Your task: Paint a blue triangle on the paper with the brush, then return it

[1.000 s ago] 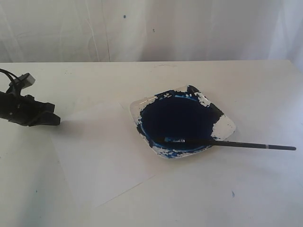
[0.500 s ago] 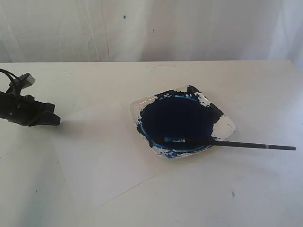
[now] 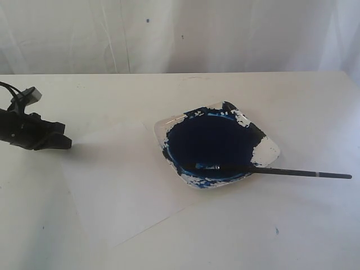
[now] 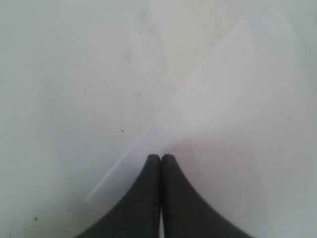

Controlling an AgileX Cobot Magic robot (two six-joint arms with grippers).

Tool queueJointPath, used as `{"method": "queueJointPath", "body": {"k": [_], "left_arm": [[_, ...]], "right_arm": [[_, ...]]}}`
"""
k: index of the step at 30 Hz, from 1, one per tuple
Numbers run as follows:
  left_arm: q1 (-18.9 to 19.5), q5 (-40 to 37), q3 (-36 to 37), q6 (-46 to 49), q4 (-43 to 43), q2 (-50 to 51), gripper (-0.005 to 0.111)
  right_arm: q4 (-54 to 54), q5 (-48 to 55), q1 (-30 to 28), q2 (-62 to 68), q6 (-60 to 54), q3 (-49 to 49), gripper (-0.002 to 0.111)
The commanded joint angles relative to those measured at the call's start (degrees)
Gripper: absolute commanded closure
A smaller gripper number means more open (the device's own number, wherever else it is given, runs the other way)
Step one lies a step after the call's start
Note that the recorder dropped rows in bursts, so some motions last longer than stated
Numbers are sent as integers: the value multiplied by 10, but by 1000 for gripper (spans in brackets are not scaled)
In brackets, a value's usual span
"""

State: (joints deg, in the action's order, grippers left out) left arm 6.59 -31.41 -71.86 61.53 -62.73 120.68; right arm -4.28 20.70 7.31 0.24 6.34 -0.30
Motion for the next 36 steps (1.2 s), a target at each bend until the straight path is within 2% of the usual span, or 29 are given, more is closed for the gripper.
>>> {"method": "queueJointPath", "body": {"k": [1,5,9,11,12,17,23,27,29,31,36], "left_arm": [[2,7,4,1,16,-1,107],[2,7,4,1,16,-1,107],[2,12,4,1,16,-1,107],[2,24,4,1,16,-1,107],[2,32,4,1,16,-1,107],[2,74,4,1,16,-1,107],[2,136,4,1,16,-1,107],[2,169,4,1,16,-1,107],[2,190,4,1,16,-1,107],[2,209,4,1,16,-1,107],[2,220,4,-3,-1,-1,107]], "right_arm": [[-2,-6,1,-2,-1,3,108],[9,-22,1,-2,8,3,108],[158,-121,1,-2,110,3,108],[161,-182,1,-2,108,3,108],[164,-246,1,-2,108,3,108],[188,-322,1,-2,141,3,108],[188,-294,1,-2,148,3,108],[188,-215,1,-2,148,3,108],[199,-137,1,-2,151,3,108],[248,-126,3,-2,141,3,108],[251,-115,3,-2,133,3,108]]}}
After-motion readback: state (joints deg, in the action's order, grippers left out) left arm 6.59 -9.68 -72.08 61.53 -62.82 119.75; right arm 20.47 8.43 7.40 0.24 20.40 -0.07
